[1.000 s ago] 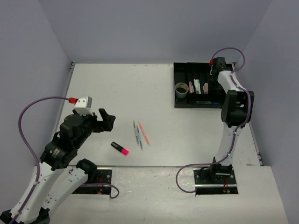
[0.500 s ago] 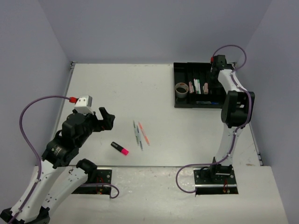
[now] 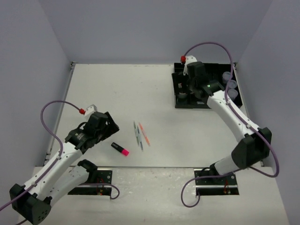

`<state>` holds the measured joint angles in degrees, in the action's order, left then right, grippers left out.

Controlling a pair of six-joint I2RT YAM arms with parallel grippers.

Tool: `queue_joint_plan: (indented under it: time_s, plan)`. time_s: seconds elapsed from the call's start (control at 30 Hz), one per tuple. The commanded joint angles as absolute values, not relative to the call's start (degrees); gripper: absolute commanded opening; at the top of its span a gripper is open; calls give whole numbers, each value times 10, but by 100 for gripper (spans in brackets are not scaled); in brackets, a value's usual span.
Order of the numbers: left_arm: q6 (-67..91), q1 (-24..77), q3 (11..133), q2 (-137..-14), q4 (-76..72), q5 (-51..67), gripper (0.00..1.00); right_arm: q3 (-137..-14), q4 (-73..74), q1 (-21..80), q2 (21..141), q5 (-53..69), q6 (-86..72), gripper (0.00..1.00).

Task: Sort the stationery into containers
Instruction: Pick up the stationery from the center of the board.

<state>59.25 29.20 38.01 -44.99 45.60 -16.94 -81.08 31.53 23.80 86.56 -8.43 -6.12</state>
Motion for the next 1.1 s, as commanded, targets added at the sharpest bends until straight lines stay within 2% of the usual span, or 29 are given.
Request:
queue_joint_plan:
  time_s: [0.0, 0.1, 0.17, 0.27, 0.47, 0.6, 0.73, 0.83, 0.9, 0.97, 1.07]
  plan:
    - [706, 309, 317, -457, 437, -155, 91, -727, 222, 239, 820, 17, -98, 99]
    - [749, 325, 300, -474, 435, -160, 89, -741, 239, 239, 833, 71, -121, 99]
    - [784, 357, 288, -493, 434, -176, 74, -732, 231, 239, 834, 88, -121, 99]
    - [811, 398, 284, -545, 431, -190, 73, -714, 207, 239, 822, 99, -120, 99]
    - [809, 400, 286, -636, 421, -179, 72, -707, 209, 239, 807, 50, -113, 99]
    - [803, 400, 286, -657, 418, -177, 64, -702, 203, 238, 799, 43, -117, 99]
    - [796, 400, 285, -659, 415, -185, 44, -691, 188, 239, 783, 51, -115, 99]
    - [771, 401, 284, -661, 394, -185, 29, -662, 151, 239, 755, 112, -117, 99]
    - [755, 400, 284, -660, 382, -182, 19, -646, 115, 238, 731, 180, -118, 99]
    - [724, 400, 284, -647, 353, -173, 1, -621, 80, 238, 712, 285, -116, 99]
    - [679, 400, 289, -602, 330, -162, 0, -630, 56, 240, 731, 446, -135, 99]
